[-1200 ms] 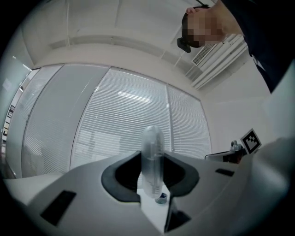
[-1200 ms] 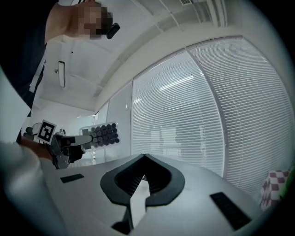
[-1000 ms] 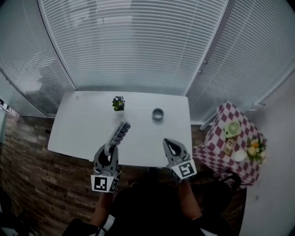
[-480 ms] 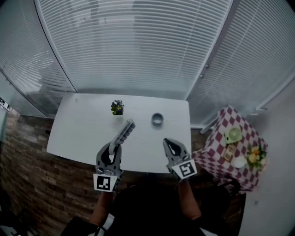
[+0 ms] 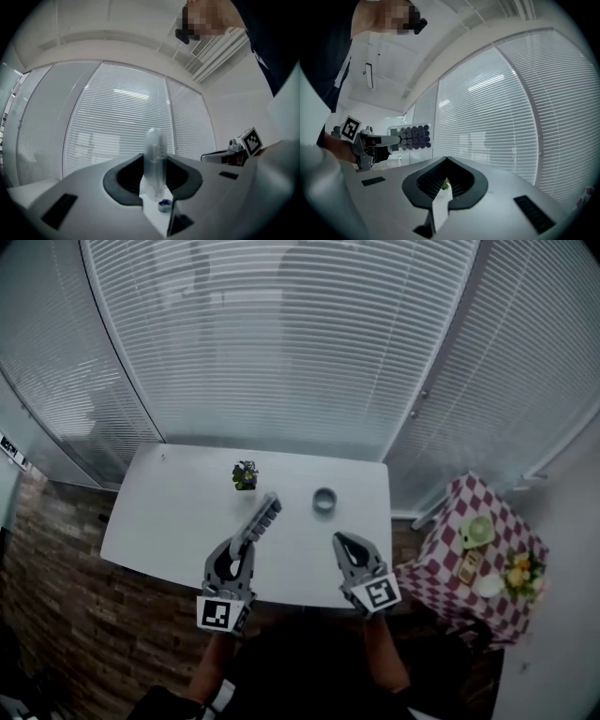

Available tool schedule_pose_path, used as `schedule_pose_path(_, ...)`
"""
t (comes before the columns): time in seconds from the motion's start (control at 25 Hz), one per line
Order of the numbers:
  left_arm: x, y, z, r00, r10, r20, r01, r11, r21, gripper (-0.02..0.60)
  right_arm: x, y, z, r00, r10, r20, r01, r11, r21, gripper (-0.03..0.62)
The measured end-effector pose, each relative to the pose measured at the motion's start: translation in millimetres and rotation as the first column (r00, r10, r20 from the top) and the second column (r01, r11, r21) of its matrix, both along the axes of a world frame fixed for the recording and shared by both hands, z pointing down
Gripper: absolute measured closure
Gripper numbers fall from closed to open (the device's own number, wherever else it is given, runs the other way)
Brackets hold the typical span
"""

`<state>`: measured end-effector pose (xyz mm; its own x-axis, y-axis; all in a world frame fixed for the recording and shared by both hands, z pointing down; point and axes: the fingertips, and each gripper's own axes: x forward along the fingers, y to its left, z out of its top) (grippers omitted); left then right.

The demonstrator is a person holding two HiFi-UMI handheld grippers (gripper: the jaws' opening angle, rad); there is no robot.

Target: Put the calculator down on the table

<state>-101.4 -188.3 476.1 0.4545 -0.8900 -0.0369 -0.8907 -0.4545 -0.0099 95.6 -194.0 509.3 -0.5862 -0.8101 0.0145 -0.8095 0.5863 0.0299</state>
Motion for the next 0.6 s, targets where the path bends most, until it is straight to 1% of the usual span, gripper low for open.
schedule_pose_path(0.08, 0, -4, 3, 0.995, 0.009, -0.104, -0.014, 0.999, -0.05, 0.48, -1, -2, 0, 1.0, -0.004, 0.003, 0.004, 1.0, -0.007, 0.589)
schedule_pose_path(0.12, 0, -6, 4, 0.984, 0.011, -0.177, -0.026, 0.996, -0.082, 0.48, -1, -3, 0, 1.0, -0.005, 0.016, 0.006, 1.0, -0.009, 0.589)
schedule_pose_path(0.16, 1, -7, 4, 0.967, 0.014, -0.256, -0.044, 0.993, -0.111, 0.48, 0, -4, 0, 0.999, -0.005, 0.032, 0.006, 1.0, -0.007, 0.589)
schedule_pose_path(0.2, 1, -8, 5, 0.943, 0.016, -0.333, -0.065, 0.989, -0.136, 0.48, 2, -5, 1, 0.999, -0.004, 0.041, 0.004, 1.0, -0.006, 0.589)
schedule_pose_path(0.24, 1, -9, 6, 0.914, 0.013, -0.405, -0.085, 0.983, -0.161, 0.48, 4, -6, 2, 0.999, -0.001, 0.041, 0.001, 1.0, -0.006, 0.589)
schedule_pose_path(0.28, -1, -10, 7, 0.878, 0.002, -0.478, -0.105, 0.976, -0.189, 0.48, 5, -7, 2, 0.999, 0.003, 0.033, -0.002, 1.0, -0.005, 0.589)
schedule_pose_path(0.32, -4, -12, 10, 0.833, -0.017, -0.553, -0.126, 0.968, -0.219, 0.48, 5, -8, 2, 1.0, 0.005, 0.027, -0.005, 1.0, -0.006, 0.589)
schedule_pose_path(0.36, -7, -14, 12, 0.782, -0.041, -0.622, -0.146, 0.958, -0.247, 0.48, 5, -10, 0, 1.0, 0.005, 0.027, -0.005, 1.0, -0.008, 0.589)
schedule_pose_path(0.4, -11, -16, 15, 0.734, -0.066, -0.676, -0.163, 0.949, -0.27, 0.48, 3, -11, -1, 0.999, 0.003, 0.033, -0.002, 1.0, -0.011, 0.589)
schedule_pose_path(0.44, -14, -17, 18, 0.698, -0.088, -0.711, -0.175, 0.941, -0.288, 0.48, 1, -12, -2, 0.999, -0.003, 0.041, 0.003, 1.0, -0.014, 0.589)
schedule_pose_path(0.52, -20, -17, 25, 0.642, -0.137, -0.754, -0.195, 0.923, -0.333, 0.48, -1, -11, -2, 0.999, -0.016, 0.052, 0.017, 1.0, -0.017, 0.589)
schedule_pose_path(0.56, -21, -17, 28, 0.589, -0.162, -0.792, -0.221, 0.91, -0.35, 0.48, -1, -12, -1, 0.998, -0.019, 0.052, 0.02, 1.0, -0.017, 0.589)
schedule_pose_path(0.6, -20, -17, 29, 0.512, -0.179, -0.84, -0.262, 0.899, -0.351, 0.48, -1, -12, -1, 0.998, -0.018, 0.053, 0.019, 1.0, -0.018, 0.589)
